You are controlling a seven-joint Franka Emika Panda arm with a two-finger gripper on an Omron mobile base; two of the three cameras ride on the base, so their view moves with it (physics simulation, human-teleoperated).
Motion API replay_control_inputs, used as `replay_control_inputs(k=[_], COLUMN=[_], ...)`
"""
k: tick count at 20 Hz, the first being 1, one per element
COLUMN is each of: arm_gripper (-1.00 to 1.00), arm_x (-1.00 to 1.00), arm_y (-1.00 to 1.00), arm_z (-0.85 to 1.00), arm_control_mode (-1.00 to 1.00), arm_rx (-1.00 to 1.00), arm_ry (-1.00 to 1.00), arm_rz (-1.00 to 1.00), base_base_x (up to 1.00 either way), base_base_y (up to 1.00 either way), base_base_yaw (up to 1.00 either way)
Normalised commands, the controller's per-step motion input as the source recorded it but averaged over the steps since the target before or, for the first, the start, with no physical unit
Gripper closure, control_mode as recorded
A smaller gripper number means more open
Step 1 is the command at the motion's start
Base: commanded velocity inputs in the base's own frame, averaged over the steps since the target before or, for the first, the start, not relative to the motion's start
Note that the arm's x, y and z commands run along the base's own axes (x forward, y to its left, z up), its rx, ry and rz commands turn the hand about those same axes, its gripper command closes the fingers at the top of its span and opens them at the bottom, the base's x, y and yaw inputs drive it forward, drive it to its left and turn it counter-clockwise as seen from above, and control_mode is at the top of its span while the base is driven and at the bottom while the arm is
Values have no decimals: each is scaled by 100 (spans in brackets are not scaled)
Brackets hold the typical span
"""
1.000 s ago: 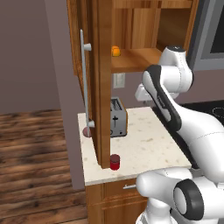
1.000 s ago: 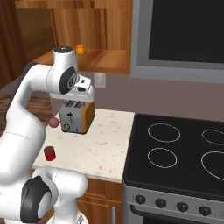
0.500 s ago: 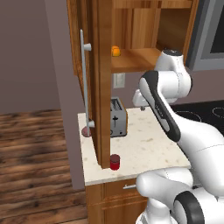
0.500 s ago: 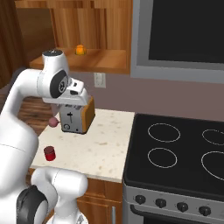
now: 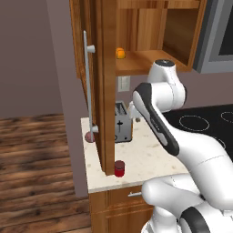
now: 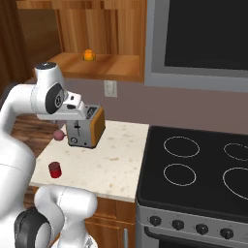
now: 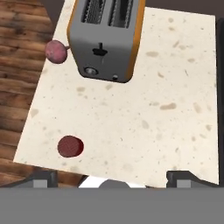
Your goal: Pick the jam and bar from the counter and place them in the cabinets closest to them.
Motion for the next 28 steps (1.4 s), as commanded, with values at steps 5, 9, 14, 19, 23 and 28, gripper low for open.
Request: replay_control_inputs(k=[5, 9, 14, 19, 23, 28], arm_gripper=[-100, -100, -100, -100, -100, -100], arm_x=[7, 8, 14, 12, 7, 3], arm_y=[28, 11, 16, 19, 20, 13], arm_z=[-30, -23, -37, -43, -44, -41], arm_control_mode=[-100, -100, -100, -100, -100, -100], arm_rx=[0, 3, 3, 3, 1, 0], arm_ry=[-4, -6, -2, 0, 0, 0], arm_rz=[10, 3, 2, 2, 4, 3], base_base_x=[0, 0, 0, 0, 0, 0], base_base_y=[0, 0, 0, 0, 0, 0], base_base_yaw=[0, 0, 0, 0, 0, 0])
